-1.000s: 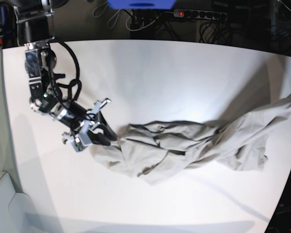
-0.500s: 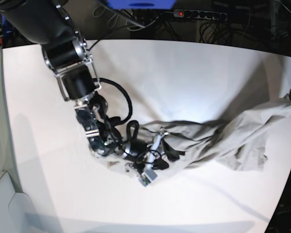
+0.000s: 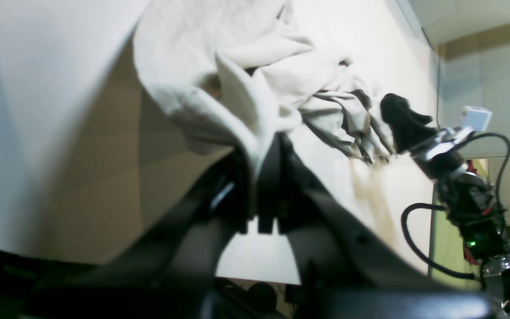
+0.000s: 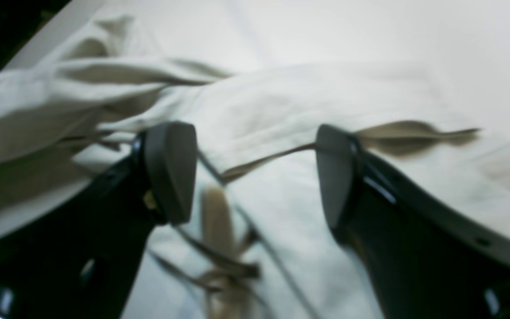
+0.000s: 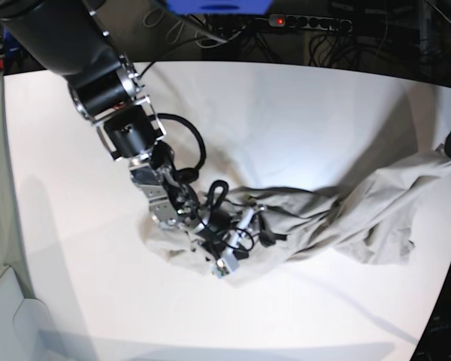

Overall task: Layout the t-shirt on the table in an organized manner, then fold the t-shirt properly
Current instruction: 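Regrasp the shirt fabric with the right gripper near the bundle's end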

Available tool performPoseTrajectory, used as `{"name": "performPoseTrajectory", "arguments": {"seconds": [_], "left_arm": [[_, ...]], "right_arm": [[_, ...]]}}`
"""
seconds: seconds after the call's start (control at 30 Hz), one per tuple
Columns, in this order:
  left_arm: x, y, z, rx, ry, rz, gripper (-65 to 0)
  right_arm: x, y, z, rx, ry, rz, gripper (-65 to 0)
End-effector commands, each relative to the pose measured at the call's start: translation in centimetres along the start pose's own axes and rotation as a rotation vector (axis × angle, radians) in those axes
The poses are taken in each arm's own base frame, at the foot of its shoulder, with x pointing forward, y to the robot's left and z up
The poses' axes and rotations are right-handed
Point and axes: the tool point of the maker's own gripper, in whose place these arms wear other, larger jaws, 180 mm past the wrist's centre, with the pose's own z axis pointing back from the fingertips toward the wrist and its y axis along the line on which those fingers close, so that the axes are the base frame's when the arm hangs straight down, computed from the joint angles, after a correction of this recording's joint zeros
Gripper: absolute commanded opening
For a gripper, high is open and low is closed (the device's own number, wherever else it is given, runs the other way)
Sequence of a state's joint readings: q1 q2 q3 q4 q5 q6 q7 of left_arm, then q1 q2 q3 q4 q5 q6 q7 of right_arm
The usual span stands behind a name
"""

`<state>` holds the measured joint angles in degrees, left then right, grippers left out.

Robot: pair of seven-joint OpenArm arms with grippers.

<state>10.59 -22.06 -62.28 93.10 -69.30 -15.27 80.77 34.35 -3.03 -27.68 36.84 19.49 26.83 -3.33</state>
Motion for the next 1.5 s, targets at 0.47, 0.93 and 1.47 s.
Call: {"name": "performPoseTrajectory", "arguments": {"seconds": [0.47, 0.93, 1.47], "left_arm": [[1.4, -0.9, 0.5, -0.028, -0.037, -0.02, -64.9], [1.5, -0.9, 0.5, -0.029, -0.039, -0.02, -64.9], [1.5, -1.0, 0.4, -0.029, -0.041, -0.021, -64.9]], "right_arm": [[1.6, 2.5, -1.0, 0.053, -0.049, 0.011, -22.4], [2.5, 3.3, -1.5, 0.065, -0.064, 0.011, -43.2], [1.1, 1.0, -2.2, 0.009, -0.06, -0.043, -61.9]]}}
